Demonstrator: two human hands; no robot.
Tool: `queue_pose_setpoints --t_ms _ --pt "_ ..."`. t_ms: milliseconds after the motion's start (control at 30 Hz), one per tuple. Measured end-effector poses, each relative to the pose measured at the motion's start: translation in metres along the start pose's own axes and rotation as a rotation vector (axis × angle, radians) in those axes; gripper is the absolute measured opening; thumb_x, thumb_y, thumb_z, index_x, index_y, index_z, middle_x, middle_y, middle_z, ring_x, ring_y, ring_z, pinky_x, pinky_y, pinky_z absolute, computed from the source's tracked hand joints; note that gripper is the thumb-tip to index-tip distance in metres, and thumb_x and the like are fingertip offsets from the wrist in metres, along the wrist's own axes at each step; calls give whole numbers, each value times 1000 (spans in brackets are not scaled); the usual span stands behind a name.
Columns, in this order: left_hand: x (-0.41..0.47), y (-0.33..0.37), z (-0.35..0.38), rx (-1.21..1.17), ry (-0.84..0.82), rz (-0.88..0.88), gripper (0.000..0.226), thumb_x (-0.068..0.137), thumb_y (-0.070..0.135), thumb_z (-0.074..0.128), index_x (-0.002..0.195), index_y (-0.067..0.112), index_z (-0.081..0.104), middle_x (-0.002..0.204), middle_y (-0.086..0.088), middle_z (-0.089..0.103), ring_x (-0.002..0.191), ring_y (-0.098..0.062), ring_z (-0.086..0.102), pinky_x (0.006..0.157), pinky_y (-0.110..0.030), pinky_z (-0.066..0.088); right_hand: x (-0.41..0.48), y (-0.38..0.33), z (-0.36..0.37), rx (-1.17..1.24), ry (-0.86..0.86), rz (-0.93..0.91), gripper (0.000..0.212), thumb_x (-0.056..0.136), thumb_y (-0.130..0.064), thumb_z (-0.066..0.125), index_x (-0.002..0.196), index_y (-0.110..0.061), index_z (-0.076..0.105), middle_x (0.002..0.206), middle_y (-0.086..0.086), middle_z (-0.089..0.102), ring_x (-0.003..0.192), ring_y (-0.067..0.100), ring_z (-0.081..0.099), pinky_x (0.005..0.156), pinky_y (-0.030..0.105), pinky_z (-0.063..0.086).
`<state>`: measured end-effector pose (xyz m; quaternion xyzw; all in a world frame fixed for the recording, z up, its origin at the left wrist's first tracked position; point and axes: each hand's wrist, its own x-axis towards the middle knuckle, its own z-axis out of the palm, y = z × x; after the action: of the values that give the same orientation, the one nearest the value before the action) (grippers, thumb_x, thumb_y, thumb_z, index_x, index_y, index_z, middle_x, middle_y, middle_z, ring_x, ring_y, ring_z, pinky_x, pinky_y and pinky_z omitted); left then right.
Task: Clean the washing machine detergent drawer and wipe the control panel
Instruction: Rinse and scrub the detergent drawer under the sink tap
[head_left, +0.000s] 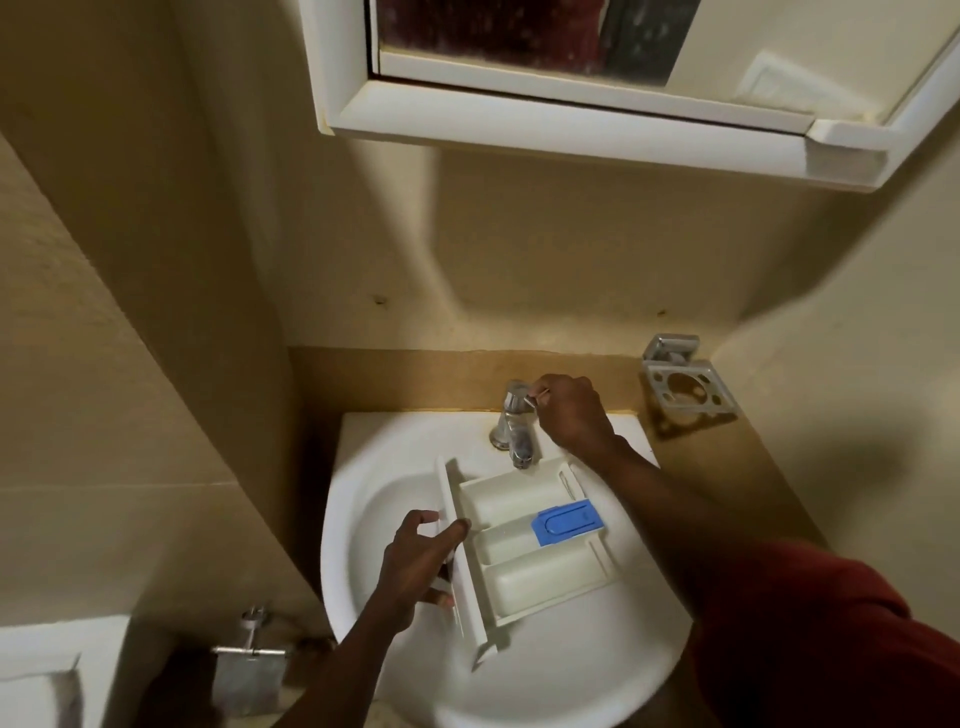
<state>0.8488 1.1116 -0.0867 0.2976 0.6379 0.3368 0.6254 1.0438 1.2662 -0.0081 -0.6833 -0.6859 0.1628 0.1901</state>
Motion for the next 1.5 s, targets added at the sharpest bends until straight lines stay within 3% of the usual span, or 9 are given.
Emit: queue_pose_setpoints --t_ms 267,400,533,733,833,933,1033,1267,1500 --pt "-6 1 1 -25 26 24 47 72 46 74 112 25 58 95 -15 71 76 -31 72 59 -47 61 -54 31 5 347 239 86 19 82 3 58 92 -11 67 83 -5 66 78 13 61 69 16 47" --pt "-5 2 5 -27 28 10 52 67 50 75 111 27 58 95 -14 72 74 -29 71 54 -39 58 -82 56 34 215 -40 132 28 83 4 51 80 -16 70 81 -2 71 74 13 65 69 16 51" --pt "-4 0 14 14 54 18 44 75 43 77 111 29 56 83 -9 69 72 -25 68 53 -36 58 -65 54 52 -122 -406 199 28 89 -11 48 109 -11 67 113 10 65 108 28 63 87 29 48" --pt "-11 -11 9 -43 85 -40 43 74 48 70 108 23 58 90 -14 72 69 -29 71 54 -39 58 -60 14 83 -413 -390 -99 27 83 -24 68 92 1 71 94 23 69 89 34 68 75 30 53" --pt "-6 -12 1 -43 82 -49 42 76 48 69 106 19 58 87 -13 72 66 -29 71 54 -39 56 -66 7 95 -432 -536 -94 34 96 -19 41 111 0 65 115 20 65 108 36 61 83 31 49" --pt "-7 -7 12 -11 76 -41 40 73 45 70 104 24 56 86 -14 71 64 -27 69 53 -39 57 -70 -3 102 -324 -636 -175 34 95 -22 43 112 -2 64 116 18 65 107 36 61 88 39 48" --pt "-8 -6 15 -17 76 -40 36 79 41 70 106 22 56 86 -13 70 64 -27 69 53 -37 56 -64 3 92 -207 -708 -104 29 87 -27 52 100 -9 70 105 11 69 96 28 64 78 32 47" --pt "-9 -2 13 -26 28 -40 34 81 37 69 109 23 54 90 -13 69 66 -25 68 56 -38 57 -41 36 69 -266 -391 235 35 93 -28 47 114 -5 63 118 13 65 113 30 60 94 33 46" --pt "-8 5 12 18 15 -31 33 83 35 69 109 27 50 94 -16 69 71 -25 69 56 -40 59 -59 -10 99 -140 -785 124 33 92 -24 46 111 -3 64 114 17 64 109 34 60 88 33 48"
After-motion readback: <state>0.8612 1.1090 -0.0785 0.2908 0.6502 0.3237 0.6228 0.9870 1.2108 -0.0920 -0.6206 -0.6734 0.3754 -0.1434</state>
